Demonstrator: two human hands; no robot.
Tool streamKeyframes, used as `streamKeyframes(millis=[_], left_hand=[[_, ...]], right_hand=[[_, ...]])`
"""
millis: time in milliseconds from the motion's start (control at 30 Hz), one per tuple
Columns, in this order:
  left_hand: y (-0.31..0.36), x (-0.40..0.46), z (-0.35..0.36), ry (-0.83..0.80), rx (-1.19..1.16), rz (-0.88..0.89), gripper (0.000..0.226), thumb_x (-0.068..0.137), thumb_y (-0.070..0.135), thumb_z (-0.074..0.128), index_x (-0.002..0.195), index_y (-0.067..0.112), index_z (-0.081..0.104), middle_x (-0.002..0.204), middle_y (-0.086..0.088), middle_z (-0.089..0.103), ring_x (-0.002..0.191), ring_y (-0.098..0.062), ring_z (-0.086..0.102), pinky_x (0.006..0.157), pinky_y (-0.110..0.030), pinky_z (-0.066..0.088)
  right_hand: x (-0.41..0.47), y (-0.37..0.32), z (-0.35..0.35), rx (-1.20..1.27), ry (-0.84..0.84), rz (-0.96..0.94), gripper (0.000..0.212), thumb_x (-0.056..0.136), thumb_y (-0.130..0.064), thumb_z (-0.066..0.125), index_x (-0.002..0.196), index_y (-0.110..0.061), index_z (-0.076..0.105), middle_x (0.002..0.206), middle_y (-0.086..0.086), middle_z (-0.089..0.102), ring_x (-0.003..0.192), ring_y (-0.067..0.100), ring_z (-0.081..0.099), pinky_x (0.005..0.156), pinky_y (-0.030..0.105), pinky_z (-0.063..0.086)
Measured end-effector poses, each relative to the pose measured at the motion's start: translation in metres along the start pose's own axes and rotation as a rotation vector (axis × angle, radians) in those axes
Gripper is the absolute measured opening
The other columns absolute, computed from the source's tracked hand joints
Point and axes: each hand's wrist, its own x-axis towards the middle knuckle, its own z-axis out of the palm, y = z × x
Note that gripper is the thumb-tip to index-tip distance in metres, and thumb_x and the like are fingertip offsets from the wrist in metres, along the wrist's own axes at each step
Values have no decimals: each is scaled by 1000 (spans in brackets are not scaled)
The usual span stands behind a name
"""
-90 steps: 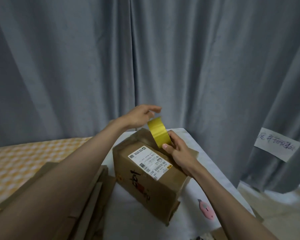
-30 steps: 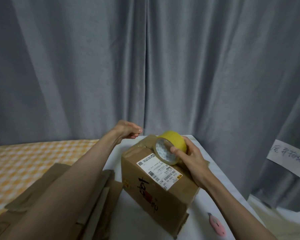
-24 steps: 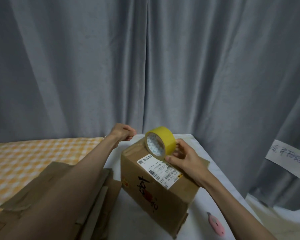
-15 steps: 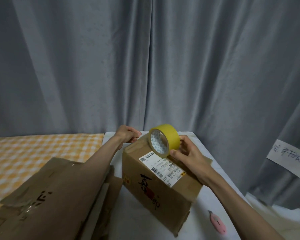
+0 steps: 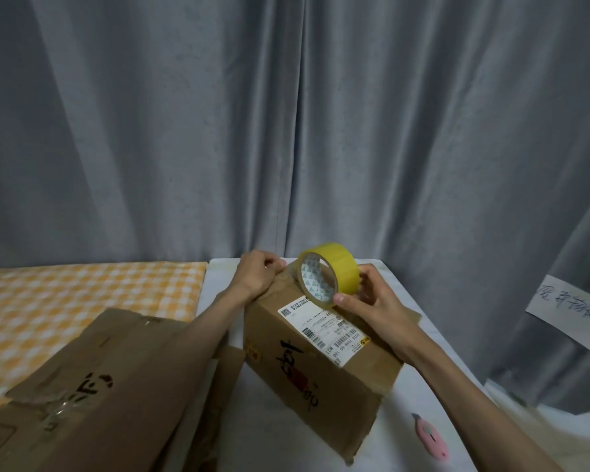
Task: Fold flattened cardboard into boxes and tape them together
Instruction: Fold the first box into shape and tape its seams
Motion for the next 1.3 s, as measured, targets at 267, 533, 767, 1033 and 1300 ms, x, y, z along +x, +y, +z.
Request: streamKeyframes(millis=[267,533,767,1033,1300], left_hand=[[-2,-15,3,25,81,82,26,97,25,61,118,16,72,121,-3,70,110,-21,63,99,-30,46],[10,-32,0,6,462,482,28,99,13,49,117,17,70,116,-5,68,107,-24,61,88,-41,51],[-3,-43,1,-324,585,466,53,105,42,25,156,37,14,163,16,14,147,-10,25,117,-37,29],[-4,-40,-2,-467,655,476,62,93,74,14,150,56,-2,163,20,-3,149,-2,-3,121,-34,8],[-1,-40,2,-489,726,480,73,88,76,5,152,44,-7,160,18,-18,148,-3,-18,121,-37,-11]], right_hand=[[-5,-3,-1,243,78,1,22,92,-21,68,113,-20,64,104,6,72,98,20,70,77,23,55],[-12,-6,-2,237,157,-14,34,89,-37,72,115,-17,65,108,8,73,103,25,72,85,33,59],[-10,-7,2,162,190,49,46,83,-55,72,107,-17,67,102,6,75,100,24,72,87,35,58],[-7,-23,-18,-10,237,87,42,75,-62,76,86,-22,71,86,-3,77,83,13,74,69,21,56],[-31,-11,-32,-12,68,194,40,84,-40,78,118,-24,63,107,-6,75,101,10,71,90,27,57]])
